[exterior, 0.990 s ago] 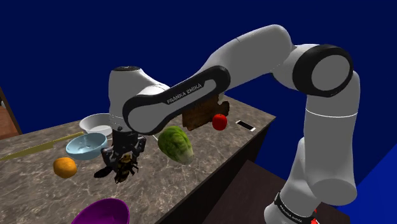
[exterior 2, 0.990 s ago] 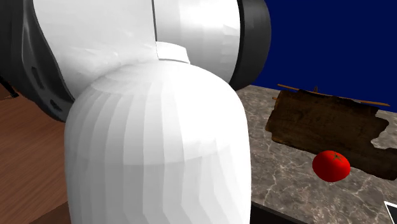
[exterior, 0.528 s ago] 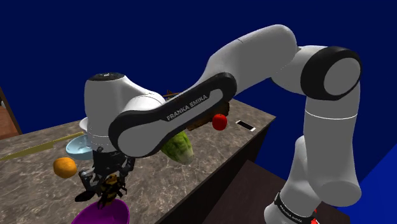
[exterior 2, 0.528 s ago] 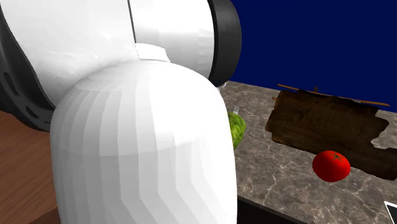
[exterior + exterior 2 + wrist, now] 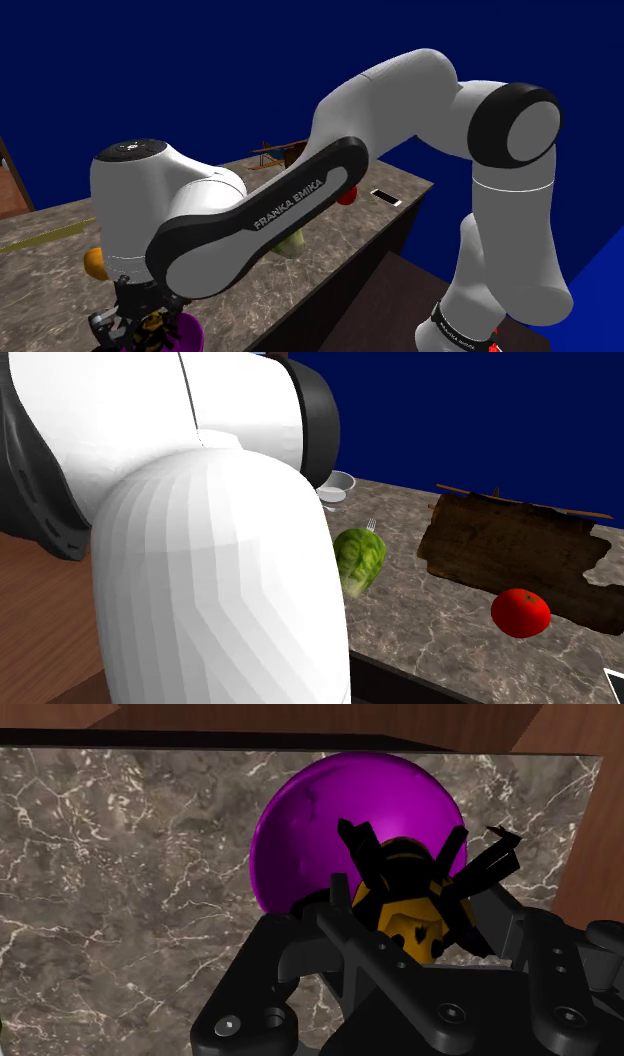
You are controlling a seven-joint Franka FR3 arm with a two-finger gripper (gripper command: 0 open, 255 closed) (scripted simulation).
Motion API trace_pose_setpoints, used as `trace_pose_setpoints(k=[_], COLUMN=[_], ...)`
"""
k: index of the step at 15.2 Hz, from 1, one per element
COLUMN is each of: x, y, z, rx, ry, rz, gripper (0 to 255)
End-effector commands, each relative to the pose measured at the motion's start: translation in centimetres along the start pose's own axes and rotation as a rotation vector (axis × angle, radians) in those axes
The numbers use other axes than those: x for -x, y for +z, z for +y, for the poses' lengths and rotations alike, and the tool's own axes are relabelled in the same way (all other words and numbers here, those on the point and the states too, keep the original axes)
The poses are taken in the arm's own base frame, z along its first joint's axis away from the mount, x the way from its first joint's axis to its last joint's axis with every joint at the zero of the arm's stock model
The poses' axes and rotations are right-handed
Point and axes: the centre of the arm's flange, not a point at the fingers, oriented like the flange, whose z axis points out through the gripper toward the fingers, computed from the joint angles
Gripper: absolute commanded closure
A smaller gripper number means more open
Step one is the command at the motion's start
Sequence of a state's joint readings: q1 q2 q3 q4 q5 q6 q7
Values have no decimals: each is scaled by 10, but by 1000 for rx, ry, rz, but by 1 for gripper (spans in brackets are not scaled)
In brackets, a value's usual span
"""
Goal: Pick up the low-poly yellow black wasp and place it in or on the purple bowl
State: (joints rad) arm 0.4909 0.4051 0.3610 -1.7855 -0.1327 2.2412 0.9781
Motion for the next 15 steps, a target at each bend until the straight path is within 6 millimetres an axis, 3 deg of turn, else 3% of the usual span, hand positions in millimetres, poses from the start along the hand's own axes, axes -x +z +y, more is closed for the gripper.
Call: trace_pose_setpoints(k=[1,10,15], x=[1,2,2], y=[10,56,56], z=[0,4,4], rx=[-1,-1,-1], ry=[0,0,0], rz=[1,1,1], gripper=[255,255,255])
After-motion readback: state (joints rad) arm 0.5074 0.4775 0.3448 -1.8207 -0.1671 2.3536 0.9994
